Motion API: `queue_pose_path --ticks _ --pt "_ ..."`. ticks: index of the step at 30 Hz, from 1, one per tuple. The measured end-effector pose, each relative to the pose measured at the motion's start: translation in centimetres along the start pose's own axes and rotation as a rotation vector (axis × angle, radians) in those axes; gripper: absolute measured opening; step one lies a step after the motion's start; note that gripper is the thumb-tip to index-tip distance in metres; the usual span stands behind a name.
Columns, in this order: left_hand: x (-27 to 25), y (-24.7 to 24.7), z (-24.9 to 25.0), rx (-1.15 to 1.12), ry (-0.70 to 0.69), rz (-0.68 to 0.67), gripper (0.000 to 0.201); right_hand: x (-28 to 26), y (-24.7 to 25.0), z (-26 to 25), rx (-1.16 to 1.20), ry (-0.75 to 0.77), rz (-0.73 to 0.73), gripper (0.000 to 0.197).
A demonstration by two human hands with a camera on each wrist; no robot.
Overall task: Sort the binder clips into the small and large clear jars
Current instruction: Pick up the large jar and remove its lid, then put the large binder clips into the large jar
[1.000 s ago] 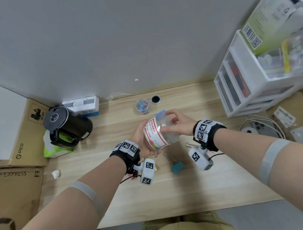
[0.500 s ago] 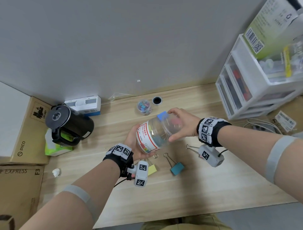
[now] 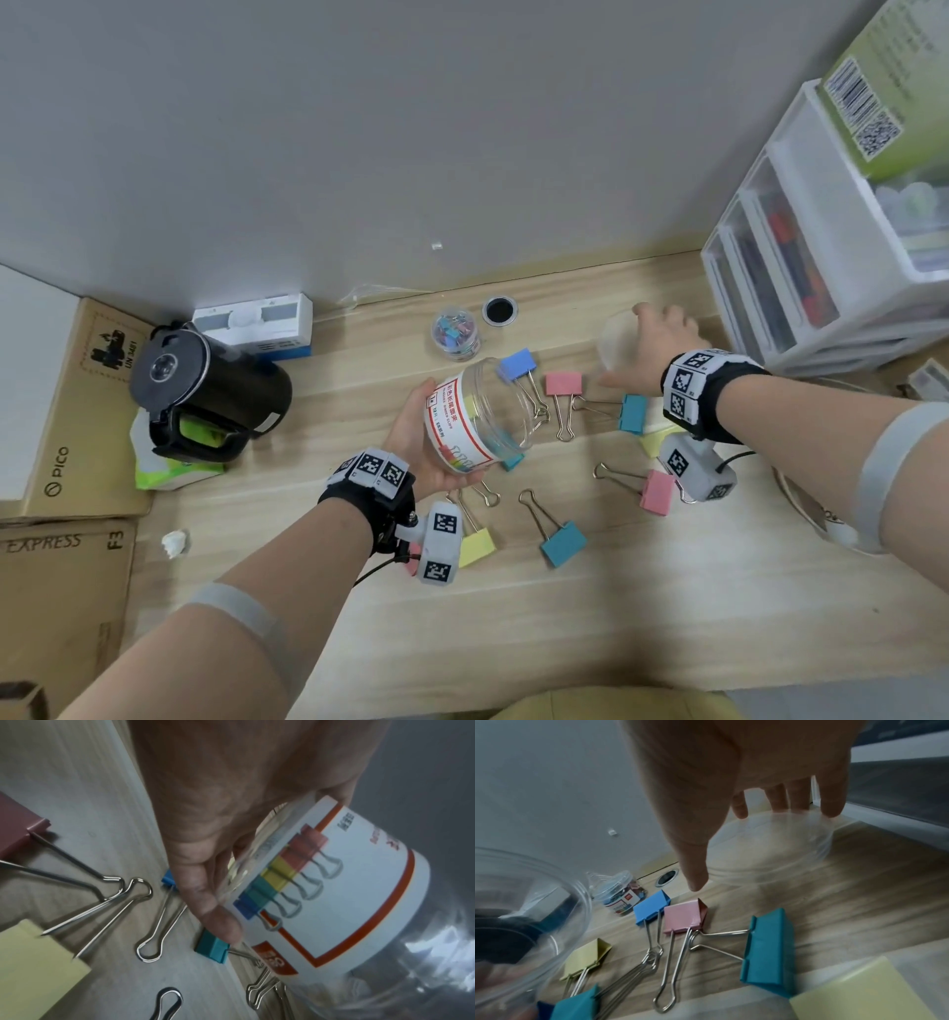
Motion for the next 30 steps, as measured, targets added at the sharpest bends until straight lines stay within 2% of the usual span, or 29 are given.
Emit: queue_pose_path --ticks 3,10,13,20,23,27,30 --pt "0.5 -0.1 0.7 -0.016 0.006 0.017 0.075 1.3 -0.7 0.0 -0.023 -0.012 0.013 0.107" --pt "1.7 -0.1 2.0 -0.050 0.041 0.034 0.081 3.5 -2.1 -0.6 -0.073 0.050 -0.029 0.114" --pt "1.7 -0.4 2.0 -0.057 0.039 0.031 0.074 3.6 -2.1 -1.1 -0.096 0.078 -0.046 0.113" --pt "1.2 -1.1 1.7 -0.017 0.003 0.013 0.062 2.4 -0.6 -1.1 0.101 0.117 0.079 0.074" --pt "0.6 -1.0 1.4 0.023 -0.019 -0.004 0.061 1.0 -0.4 -0.5 0.118 0.105 -0.008 0.063" --pt "0.2 -1.0 0.8 0.087 -0.040 -0.007 0.061 -1.4 -1.1 0.9 -0.038 0.000 -0.137 0.052" --pt "0.2 -1.1 0.0 0.110 -0.035 -0.009 0.062 -3.3 -1.7 2.3 -0.154 -0.099 -0.144 0.057"
Point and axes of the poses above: each hand's wrist, its own x-axis towards the middle knuckle, its own y-axis out of the back of the hand, z = x × y, the point moved 3 cm from there along x, towards the middle knuckle, and after that the axes turned 14 degrees about z, right-handed, at the moved point
